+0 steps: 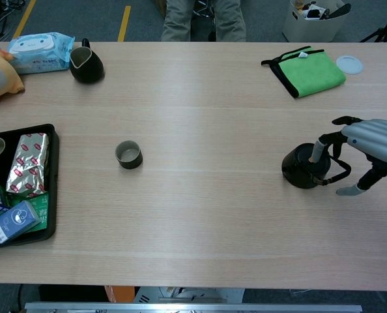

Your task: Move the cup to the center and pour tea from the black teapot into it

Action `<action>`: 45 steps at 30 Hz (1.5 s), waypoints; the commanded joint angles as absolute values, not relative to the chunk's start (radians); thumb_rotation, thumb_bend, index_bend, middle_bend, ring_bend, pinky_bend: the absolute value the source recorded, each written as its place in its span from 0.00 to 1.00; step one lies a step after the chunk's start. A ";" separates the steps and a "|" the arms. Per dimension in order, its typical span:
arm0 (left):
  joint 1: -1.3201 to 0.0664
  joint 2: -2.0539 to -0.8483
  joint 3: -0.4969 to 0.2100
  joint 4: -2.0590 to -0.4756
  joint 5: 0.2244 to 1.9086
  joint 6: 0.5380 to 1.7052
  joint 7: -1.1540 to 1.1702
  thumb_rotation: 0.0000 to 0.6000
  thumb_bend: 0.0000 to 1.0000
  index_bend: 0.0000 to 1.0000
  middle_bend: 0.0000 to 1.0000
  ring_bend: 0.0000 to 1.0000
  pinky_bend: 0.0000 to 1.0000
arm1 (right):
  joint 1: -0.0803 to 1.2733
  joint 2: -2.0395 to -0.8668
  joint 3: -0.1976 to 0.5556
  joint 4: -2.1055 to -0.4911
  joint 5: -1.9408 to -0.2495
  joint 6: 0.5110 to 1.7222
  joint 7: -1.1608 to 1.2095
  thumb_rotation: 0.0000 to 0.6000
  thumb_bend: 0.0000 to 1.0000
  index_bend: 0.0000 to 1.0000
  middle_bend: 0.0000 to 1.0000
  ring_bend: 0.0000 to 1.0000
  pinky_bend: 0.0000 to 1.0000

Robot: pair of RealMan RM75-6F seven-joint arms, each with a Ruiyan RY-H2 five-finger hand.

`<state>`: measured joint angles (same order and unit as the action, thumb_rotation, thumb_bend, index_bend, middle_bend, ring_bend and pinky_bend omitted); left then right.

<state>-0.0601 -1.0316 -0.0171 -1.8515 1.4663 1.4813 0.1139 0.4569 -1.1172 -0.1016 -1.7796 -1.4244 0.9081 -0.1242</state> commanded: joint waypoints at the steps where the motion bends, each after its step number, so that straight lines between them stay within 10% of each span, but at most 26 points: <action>1: -0.058 -1.030 -0.016 -1.852 1.469 1.483 0.111 1.00 0.27 0.14 0.19 0.15 0.08 | 0.455 -1.122 -0.107 -1.774 -1.425 0.904 -0.130 1.00 0.00 0.39 0.43 0.40 0.00; 45: -0.045 -1.030 -0.005 -1.851 1.484 1.483 0.094 1.00 0.27 0.14 0.19 0.15 0.08 | 0.435 -1.202 -0.143 -1.698 -1.409 0.857 -0.213 1.00 0.00 0.56 0.53 0.48 0.00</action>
